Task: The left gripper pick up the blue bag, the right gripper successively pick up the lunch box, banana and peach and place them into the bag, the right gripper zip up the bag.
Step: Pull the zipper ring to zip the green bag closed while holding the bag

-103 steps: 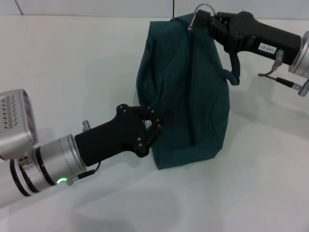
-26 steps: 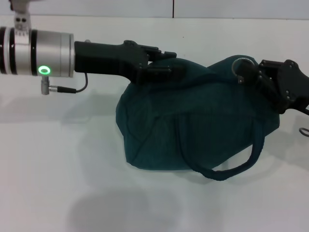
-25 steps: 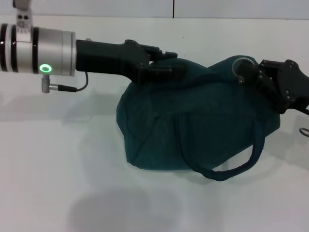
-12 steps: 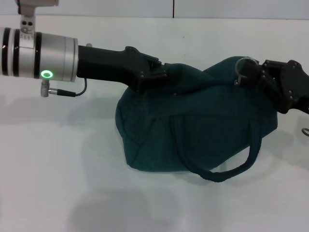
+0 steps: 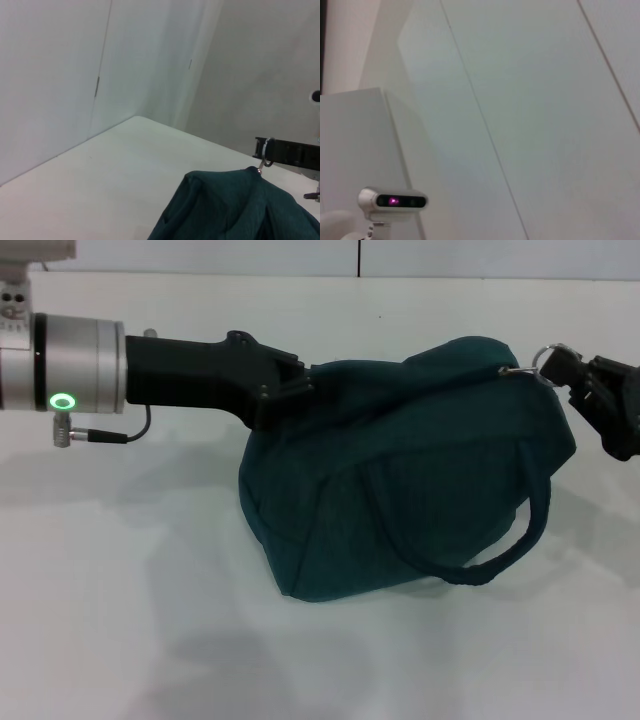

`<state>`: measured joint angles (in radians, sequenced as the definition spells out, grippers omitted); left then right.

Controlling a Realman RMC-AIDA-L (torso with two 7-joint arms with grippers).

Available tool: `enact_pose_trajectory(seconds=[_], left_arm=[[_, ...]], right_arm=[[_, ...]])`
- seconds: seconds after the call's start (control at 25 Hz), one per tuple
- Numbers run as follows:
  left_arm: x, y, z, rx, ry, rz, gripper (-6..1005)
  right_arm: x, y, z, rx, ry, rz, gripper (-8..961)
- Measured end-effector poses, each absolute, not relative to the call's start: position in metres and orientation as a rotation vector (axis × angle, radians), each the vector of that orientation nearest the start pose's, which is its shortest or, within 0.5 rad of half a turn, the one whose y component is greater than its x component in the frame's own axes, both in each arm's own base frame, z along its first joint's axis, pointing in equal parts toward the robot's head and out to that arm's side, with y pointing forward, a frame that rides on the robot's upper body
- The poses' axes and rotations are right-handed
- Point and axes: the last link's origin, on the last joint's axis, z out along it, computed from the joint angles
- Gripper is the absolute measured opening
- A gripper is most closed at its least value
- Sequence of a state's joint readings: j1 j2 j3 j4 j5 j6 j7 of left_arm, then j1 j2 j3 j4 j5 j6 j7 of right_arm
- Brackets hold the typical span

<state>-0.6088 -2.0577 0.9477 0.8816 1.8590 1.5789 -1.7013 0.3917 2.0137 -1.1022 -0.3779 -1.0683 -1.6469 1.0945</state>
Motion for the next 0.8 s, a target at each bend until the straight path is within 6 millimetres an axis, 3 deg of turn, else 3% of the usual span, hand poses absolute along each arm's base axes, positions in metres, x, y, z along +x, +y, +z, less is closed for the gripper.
enact_pose_trajectory(seconds=[0.4,0.8], left_arm=[[-0.187,0.36,0.022,-2.864,-0.566,-0.709,68],[-0.196,0.356,0.047,-2.809,-0.584,-0.814,67]], right_arm=[[0.271,0.301,0.019,-2.242,0.591,1.329,35],[0.286,0.301,0.014,-2.206,0.675,1.248,38]])
